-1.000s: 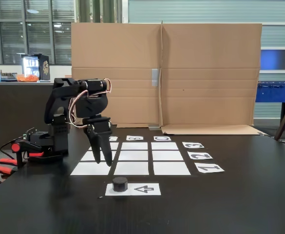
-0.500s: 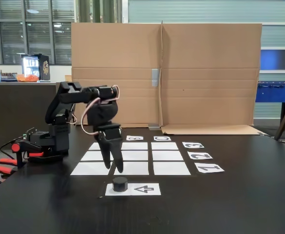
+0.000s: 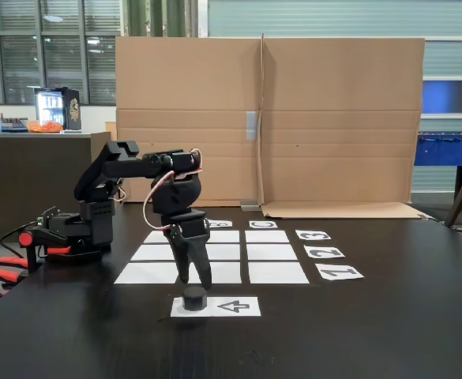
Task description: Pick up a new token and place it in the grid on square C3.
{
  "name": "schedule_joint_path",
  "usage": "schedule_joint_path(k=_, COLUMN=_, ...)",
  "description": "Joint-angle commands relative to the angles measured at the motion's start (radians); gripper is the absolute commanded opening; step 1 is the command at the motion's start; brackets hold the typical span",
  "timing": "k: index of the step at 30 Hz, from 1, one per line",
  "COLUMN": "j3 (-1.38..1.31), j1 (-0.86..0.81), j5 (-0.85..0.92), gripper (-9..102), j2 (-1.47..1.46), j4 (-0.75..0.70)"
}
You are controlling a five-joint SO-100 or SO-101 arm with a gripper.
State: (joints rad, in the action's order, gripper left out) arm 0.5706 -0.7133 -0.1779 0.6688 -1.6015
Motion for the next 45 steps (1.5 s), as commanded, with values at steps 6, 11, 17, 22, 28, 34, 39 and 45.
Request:
schedule_joint_path(k=6, j3=-0.044, j1=0.020, j5=-0.017, gripper=41, j2=-0.020, j4=-0.005)
schedule_joint_path(k=11, j3=-0.054, j1=0.020, j5=-0.021, gripper=41, j2=-0.035, j4=-0.002)
schedule_joint_path(k=17, j3=-0.060, j1=0.018, j5=-0.025, gripper=41, j2=-0.048, j4=0.002)
schedule_joint_path(k=22, j3=-0.074, j1=0.012, j5=-0.031, gripper=41, j2=-0.061, j4=0.003)
schedule_joint_path(k=28, j3=-0.084, j1=0.006, j5=-0.046, gripper=22, j2=-0.072, j4=0.005)
schedule_joint_path(k=34, j3=-0.101, j1=-0.002, j5=-0.057, gripper=2, j2=-0.089, j4=0.005)
schedule_joint_path(k=39, j3=-0.114, j1=-0.017, j5=-0.075, gripper=-1, j2=-0.094, j4=0.000)
schedule_joint_path(k=45, j3=-0.109, j1=-0.041, j5=-0.066, gripper=-1, j2=-0.071, j4=-0.002)
